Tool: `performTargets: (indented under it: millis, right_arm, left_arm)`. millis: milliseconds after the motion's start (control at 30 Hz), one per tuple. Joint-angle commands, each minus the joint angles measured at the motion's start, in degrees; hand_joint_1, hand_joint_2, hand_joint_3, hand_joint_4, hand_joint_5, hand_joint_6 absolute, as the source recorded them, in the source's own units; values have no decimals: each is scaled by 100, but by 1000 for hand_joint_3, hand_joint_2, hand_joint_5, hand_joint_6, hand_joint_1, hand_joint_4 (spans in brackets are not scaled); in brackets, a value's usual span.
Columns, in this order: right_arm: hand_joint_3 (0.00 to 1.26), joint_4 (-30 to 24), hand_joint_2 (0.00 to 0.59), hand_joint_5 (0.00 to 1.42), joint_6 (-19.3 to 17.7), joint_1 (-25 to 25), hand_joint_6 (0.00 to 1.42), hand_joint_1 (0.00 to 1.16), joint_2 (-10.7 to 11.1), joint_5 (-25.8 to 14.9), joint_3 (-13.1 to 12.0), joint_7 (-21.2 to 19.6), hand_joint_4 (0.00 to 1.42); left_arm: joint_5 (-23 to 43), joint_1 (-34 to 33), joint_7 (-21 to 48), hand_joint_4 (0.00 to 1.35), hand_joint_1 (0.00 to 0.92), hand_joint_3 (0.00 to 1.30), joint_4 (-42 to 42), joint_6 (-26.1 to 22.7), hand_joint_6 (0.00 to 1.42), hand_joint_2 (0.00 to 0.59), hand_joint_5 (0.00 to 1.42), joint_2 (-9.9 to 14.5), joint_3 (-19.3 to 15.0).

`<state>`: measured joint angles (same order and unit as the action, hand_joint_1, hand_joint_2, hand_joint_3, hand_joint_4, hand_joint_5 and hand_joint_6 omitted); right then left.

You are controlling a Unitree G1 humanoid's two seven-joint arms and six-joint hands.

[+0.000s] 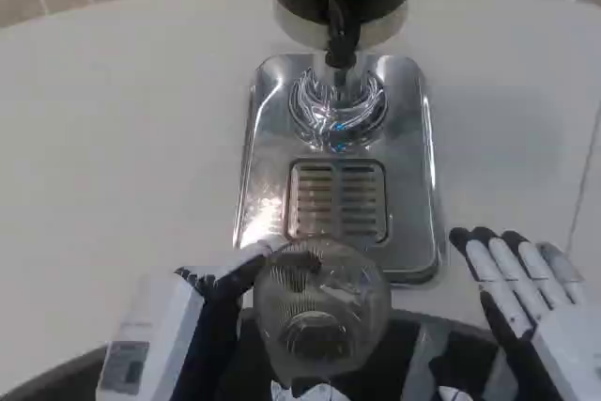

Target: Grasp the cup under the faucet to collect the drink, then remove the cup.

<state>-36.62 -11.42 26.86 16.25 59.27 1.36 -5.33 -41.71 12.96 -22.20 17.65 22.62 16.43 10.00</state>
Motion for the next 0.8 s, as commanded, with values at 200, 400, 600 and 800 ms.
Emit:
performTargets:
  millis: [200, 400, 600, 800]
  right_arm:
    - [0, -129, 504, 0, -29, 34, 0, 301, 23, -24, 50, 16, 0]
    - [0, -117, 506, 0, 4, 29, 0, 310, 2, -33, 42, 11, 0]
    - [0, -187, 514, 0, 138, 84, 0, 337, -152, 78, 37, -67, 0]
    - [0, -226, 513, 0, 238, 93, 0, 350, -209, 103, 2, -17, 0]
  left_arm:
    - [12, 16, -41, 1294, 702, 1157, 50, 148, 1424, 66, 1405, -80, -33]
    - [18, -11, -1, 1290, 704, 1157, 22, 105, 1424, 66, 1413, -121, -46]
    - [24, -410, -36, 1302, 705, 1158, -390, -70, 1424, 66, 1418, -233, -124]
    - [200, -1370, -63, 1290, 705, 1166, -1239, -349, 1424, 66, 1419, -421, -257]
